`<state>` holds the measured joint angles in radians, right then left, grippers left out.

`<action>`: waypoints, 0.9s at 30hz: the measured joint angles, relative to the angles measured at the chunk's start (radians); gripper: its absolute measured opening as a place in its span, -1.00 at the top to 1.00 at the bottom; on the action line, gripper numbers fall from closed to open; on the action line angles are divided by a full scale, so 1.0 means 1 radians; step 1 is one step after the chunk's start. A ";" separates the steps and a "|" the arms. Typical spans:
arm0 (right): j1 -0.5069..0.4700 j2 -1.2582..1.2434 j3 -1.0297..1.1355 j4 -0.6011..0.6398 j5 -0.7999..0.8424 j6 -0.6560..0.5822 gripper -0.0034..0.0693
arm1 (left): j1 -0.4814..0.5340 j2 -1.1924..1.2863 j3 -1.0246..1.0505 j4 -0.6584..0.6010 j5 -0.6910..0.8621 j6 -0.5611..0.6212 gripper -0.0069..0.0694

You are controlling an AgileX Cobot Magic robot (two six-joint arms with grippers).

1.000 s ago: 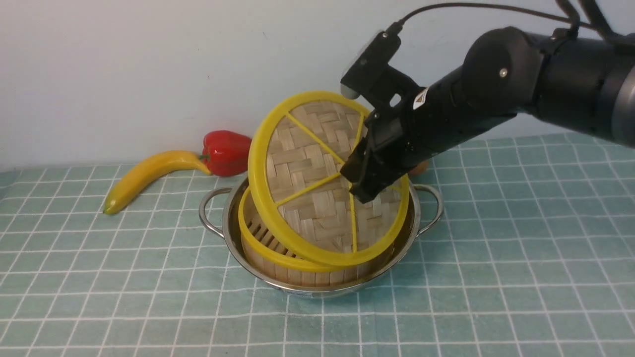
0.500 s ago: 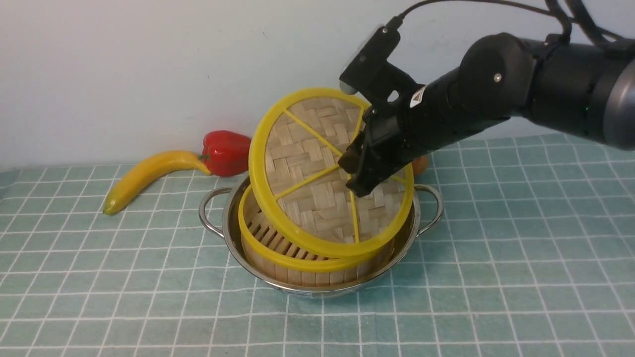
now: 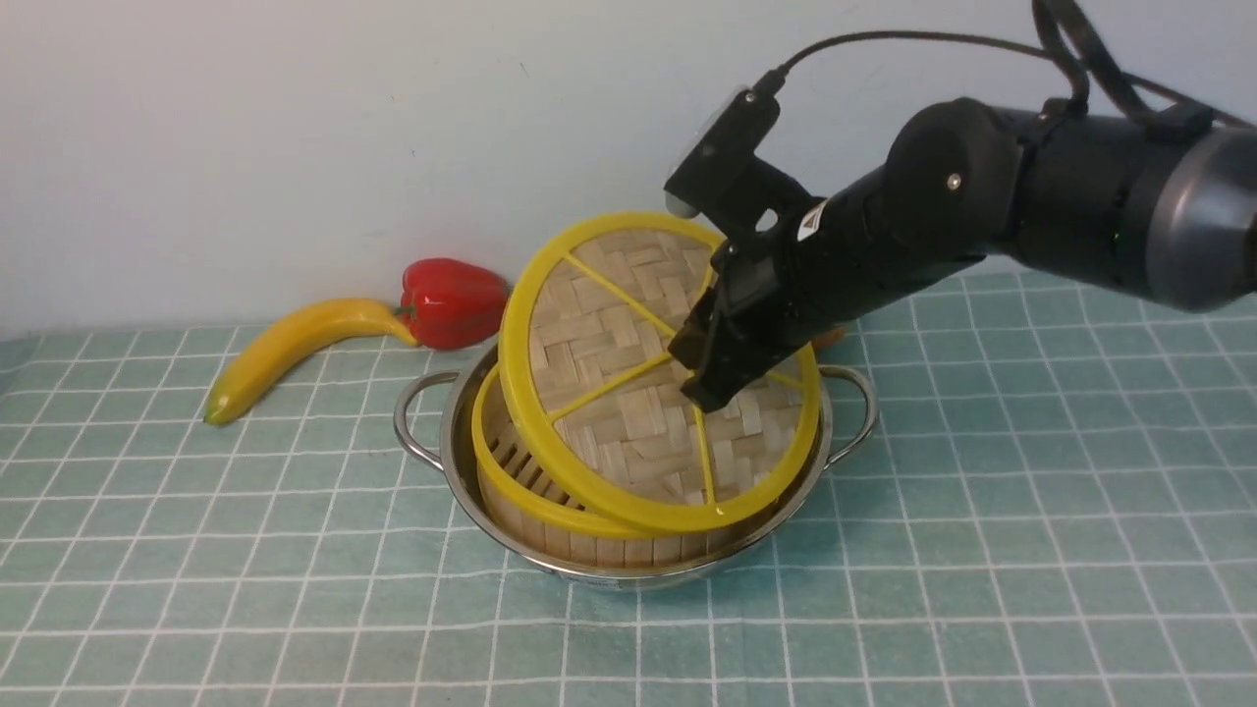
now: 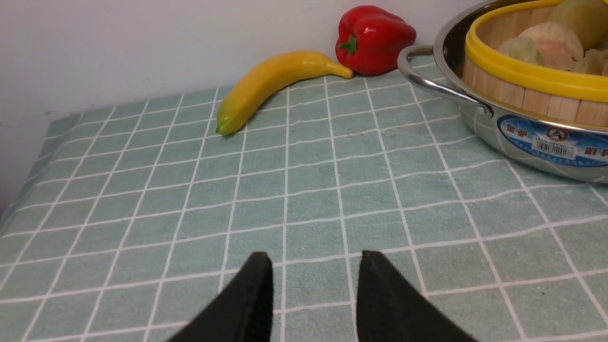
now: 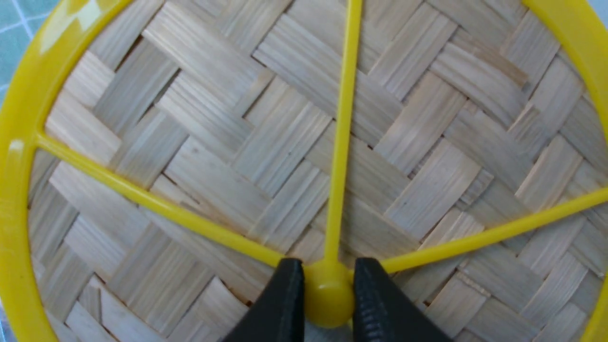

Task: Place the steamer in the pot on the blue tablecloth, and put the lid on the steamer.
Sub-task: 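Place the bamboo steamer lid onto the steamer basket in the pot with the right gripper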

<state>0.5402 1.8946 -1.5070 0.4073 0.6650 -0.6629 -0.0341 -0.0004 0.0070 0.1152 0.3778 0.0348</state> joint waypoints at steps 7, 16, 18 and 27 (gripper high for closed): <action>0.000 0.005 0.000 0.003 -0.033 -0.061 0.51 | 0.000 0.000 0.000 0.000 0.000 0.000 0.18; 0.000 0.014 0.000 0.029 -0.039 -0.138 0.51 | 0.000 0.000 0.000 0.000 0.000 0.000 0.18; 0.003 0.014 0.000 0.030 -0.048 -0.157 0.51 | 0.000 0.000 0.000 0.000 0.000 0.000 0.18; 0.030 0.030 0.000 0.031 -0.085 -0.186 0.51 | 0.000 0.000 0.000 0.000 0.000 0.000 0.18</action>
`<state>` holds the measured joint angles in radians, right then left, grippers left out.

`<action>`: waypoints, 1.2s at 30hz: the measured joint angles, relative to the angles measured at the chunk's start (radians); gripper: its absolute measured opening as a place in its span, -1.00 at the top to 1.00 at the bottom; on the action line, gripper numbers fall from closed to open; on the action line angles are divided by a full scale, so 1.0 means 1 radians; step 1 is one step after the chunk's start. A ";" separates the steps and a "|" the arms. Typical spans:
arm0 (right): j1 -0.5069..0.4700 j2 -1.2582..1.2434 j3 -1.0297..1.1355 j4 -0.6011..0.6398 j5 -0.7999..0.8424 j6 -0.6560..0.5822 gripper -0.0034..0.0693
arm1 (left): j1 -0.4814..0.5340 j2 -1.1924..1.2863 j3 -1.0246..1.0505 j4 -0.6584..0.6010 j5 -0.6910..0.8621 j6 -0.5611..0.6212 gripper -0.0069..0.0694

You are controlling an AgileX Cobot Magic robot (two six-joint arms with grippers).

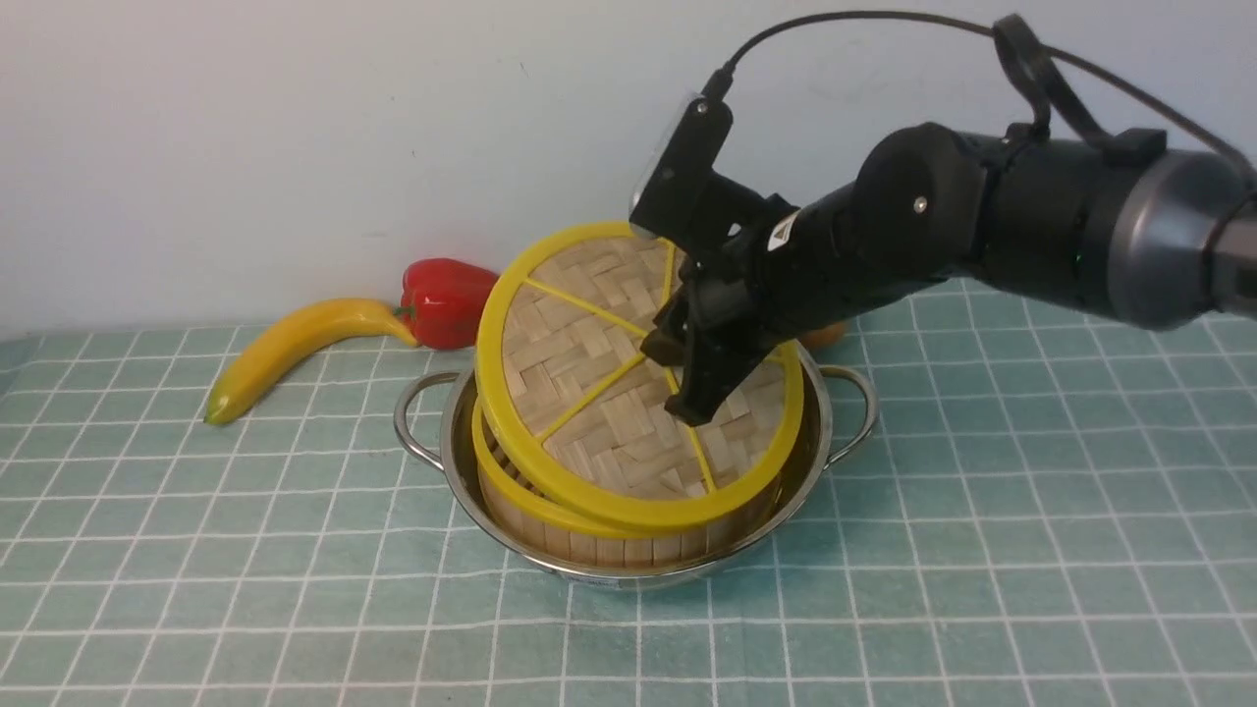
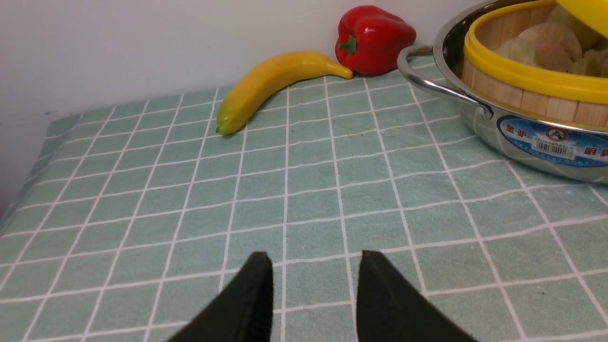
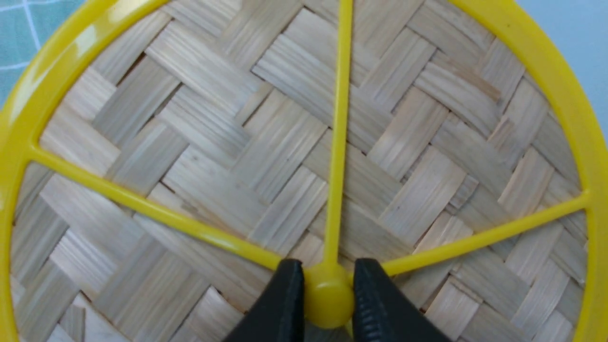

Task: Place the steamer in the pot on the blue tablecloth, and put the lid on the steamer.
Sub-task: 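Place the bamboo steamer lid onto the steamer basket in the pot with the right gripper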

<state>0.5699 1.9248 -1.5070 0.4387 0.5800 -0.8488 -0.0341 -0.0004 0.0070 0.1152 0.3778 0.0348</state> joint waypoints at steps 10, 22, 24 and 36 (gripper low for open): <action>0.005 0.026 0.000 0.002 -0.050 -0.027 0.51 | 0.000 0.000 0.000 0.000 0.000 0.000 0.18; 0.007 0.061 0.000 0.003 -0.073 -0.044 0.51 | 0.000 0.000 0.000 0.000 0.000 0.000 0.18; 0.007 0.060 0.000 0.003 -0.071 -0.044 0.51 | 0.000 0.000 0.000 0.000 0.000 0.000 0.18; 0.008 -0.036 -0.002 0.002 -0.021 -0.023 0.51 | 0.000 0.000 0.000 0.000 0.000 0.000 0.18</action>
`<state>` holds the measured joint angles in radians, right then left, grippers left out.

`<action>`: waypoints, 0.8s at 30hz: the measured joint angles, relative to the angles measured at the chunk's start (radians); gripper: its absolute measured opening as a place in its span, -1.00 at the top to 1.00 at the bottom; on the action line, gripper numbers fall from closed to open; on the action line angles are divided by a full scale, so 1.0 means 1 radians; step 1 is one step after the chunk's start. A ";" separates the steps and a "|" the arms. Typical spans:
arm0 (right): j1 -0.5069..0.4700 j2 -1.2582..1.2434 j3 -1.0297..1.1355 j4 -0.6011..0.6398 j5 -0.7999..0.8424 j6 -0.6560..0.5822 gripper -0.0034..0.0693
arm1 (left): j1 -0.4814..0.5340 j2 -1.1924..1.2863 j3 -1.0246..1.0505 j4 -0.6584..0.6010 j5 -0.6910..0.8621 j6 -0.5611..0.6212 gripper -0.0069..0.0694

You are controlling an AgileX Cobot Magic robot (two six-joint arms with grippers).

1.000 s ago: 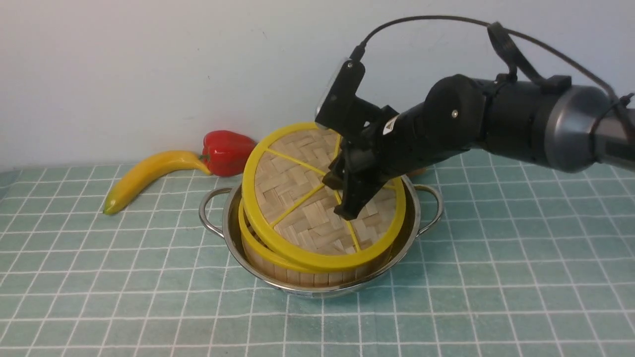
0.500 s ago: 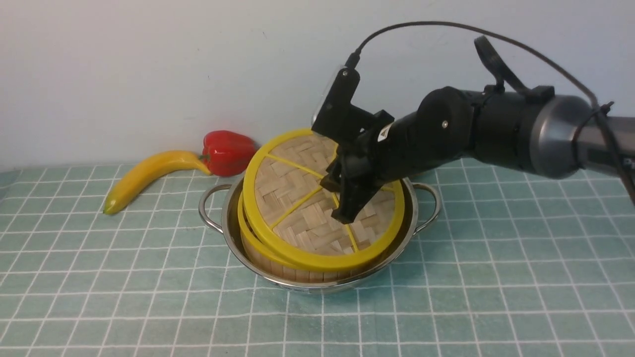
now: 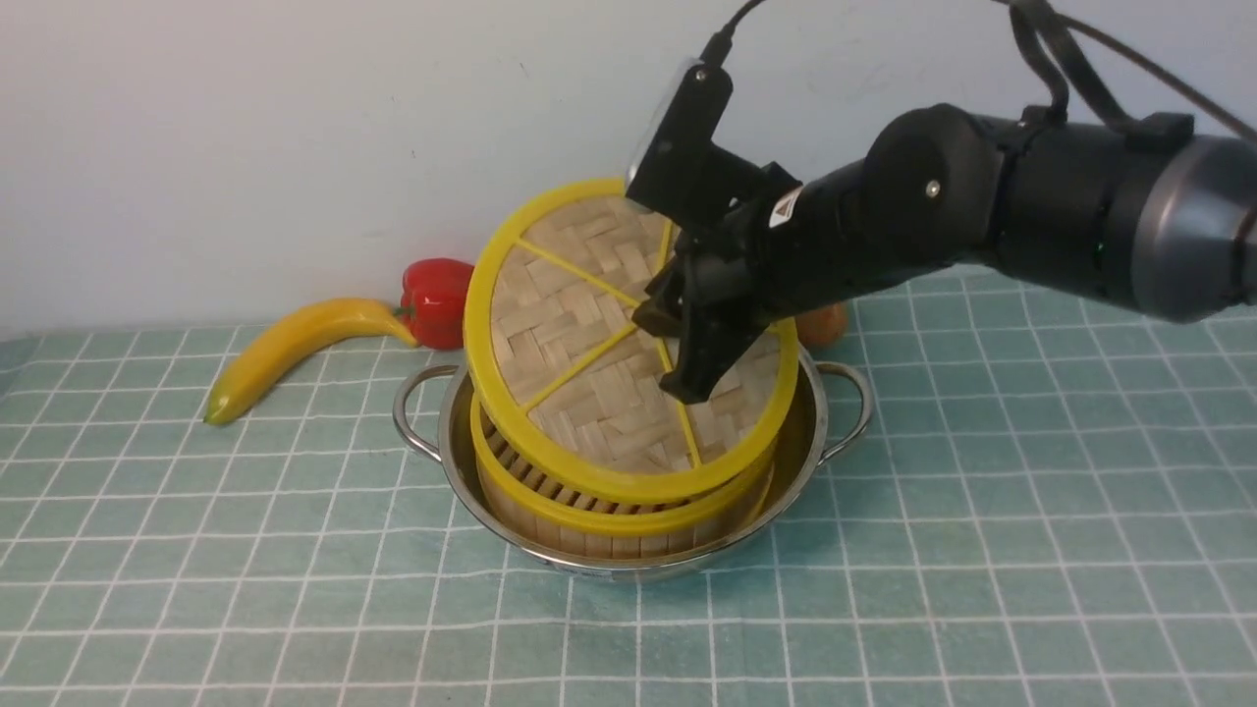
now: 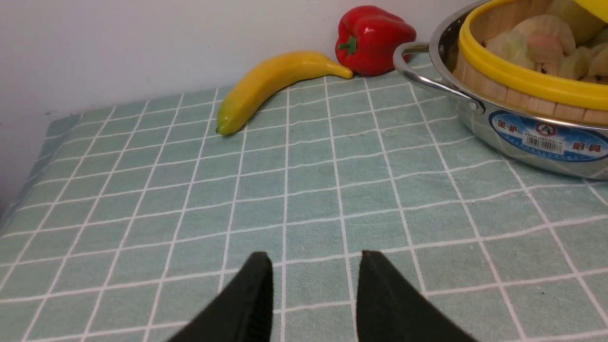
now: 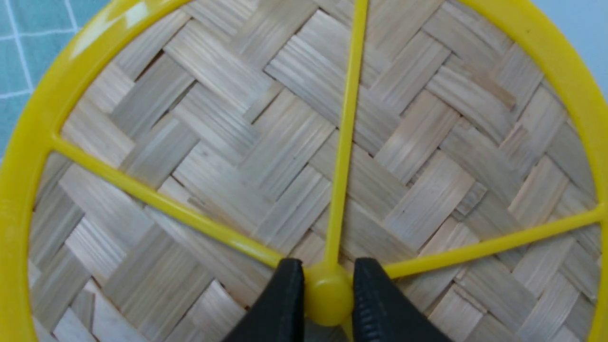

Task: Place the steamer in the pot on the blue tablecloth, and put the lid on the steamer.
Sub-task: 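Place the bamboo steamer lid onto the steamer basket in the pot with the right gripper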

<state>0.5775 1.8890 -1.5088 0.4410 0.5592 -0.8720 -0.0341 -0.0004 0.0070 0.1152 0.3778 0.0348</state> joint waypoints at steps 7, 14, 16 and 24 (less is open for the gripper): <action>0.000 0.002 0.000 0.000 0.029 0.018 0.51 | 0.000 0.000 0.000 0.000 0.000 0.000 0.18; 0.000 0.017 0.000 0.000 0.024 0.023 0.51 | 0.000 0.000 0.000 0.000 0.000 0.000 0.18; 0.000 0.036 0.000 0.000 0.006 0.017 0.51 | 0.000 0.000 0.000 0.000 0.000 0.000 0.18; 0.000 0.047 0.000 0.000 -0.036 0.003 0.51 | 0.000 0.000 0.000 0.000 0.000 0.000 0.18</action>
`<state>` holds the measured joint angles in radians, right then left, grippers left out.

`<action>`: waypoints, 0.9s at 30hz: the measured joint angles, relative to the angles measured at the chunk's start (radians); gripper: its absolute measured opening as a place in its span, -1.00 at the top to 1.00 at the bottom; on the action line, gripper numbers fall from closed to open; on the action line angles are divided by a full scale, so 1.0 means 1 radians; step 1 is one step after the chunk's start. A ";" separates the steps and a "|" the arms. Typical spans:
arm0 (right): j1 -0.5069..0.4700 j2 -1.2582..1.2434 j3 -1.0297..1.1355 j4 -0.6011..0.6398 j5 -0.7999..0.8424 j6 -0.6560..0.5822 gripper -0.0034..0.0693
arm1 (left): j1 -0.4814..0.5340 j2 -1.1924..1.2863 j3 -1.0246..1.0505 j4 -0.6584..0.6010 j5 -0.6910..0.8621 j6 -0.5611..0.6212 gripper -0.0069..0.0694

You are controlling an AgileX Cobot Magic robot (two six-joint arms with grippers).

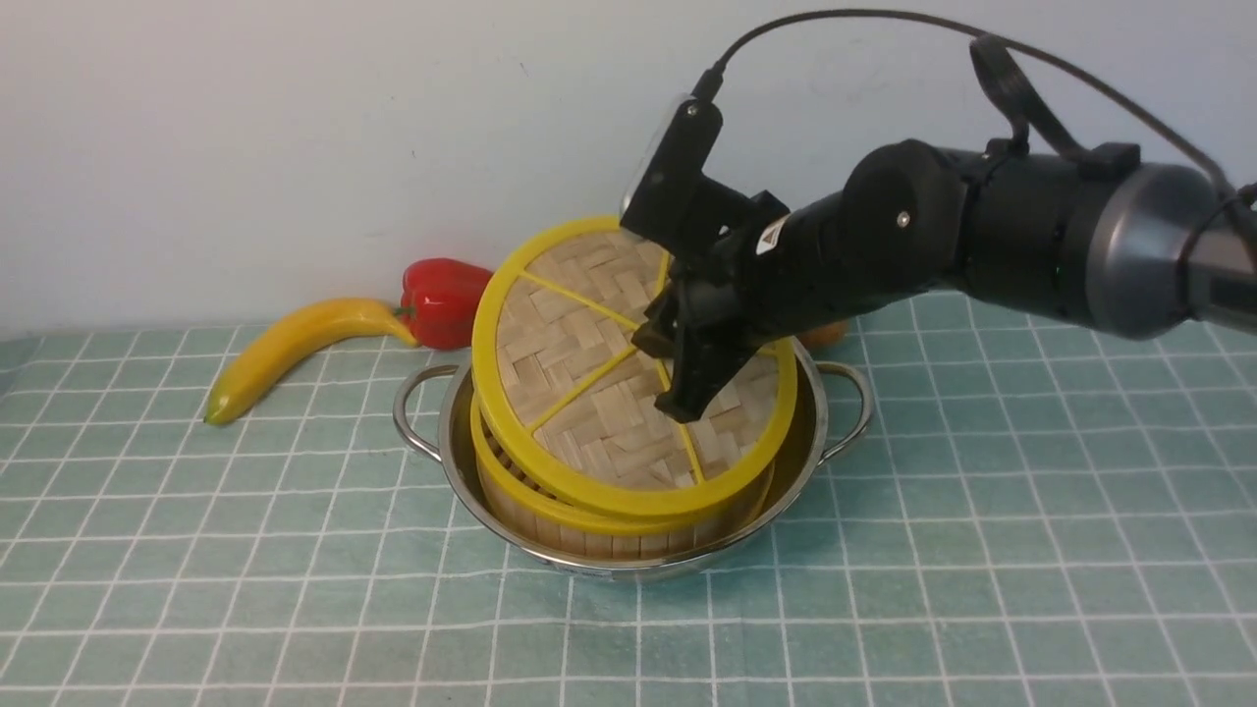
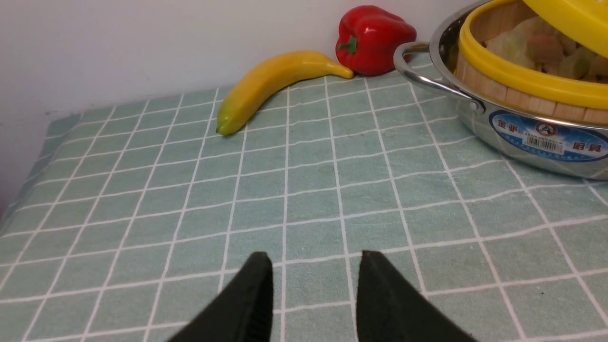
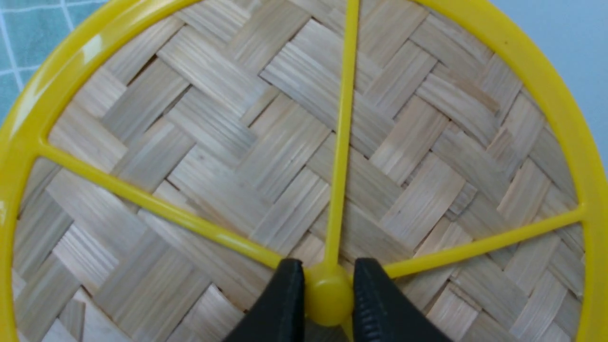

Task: Place the steamer in the pot on the blue tablecloth, and put the lid on the steamer.
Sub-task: 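Place the bamboo steamer lid onto the steamer basket in the pot with the right gripper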

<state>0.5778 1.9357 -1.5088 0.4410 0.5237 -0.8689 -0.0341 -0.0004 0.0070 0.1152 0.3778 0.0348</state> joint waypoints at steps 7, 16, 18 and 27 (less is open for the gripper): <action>0.000 0.002 0.000 0.013 -0.001 0.000 0.51 | 0.000 0.000 0.000 0.000 0.000 -0.001 0.18; 0.000 0.023 0.000 0.041 -0.025 -0.032 0.51 | 0.000 0.000 0.000 0.000 0.000 -0.001 0.18; 0.000 0.023 0.000 0.045 -0.028 -0.043 0.51 | 0.000 0.000 0.000 0.000 0.000 -0.001 0.18; 0.020 0.029 0.000 0.049 -0.047 -0.070 0.51 | 0.000 0.000 0.000 0.000 0.000 -0.001 0.18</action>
<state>0.5974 1.9651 -1.5088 0.4896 0.4770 -0.9393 -0.0341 -0.0004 0.0070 0.1152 0.3778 0.0339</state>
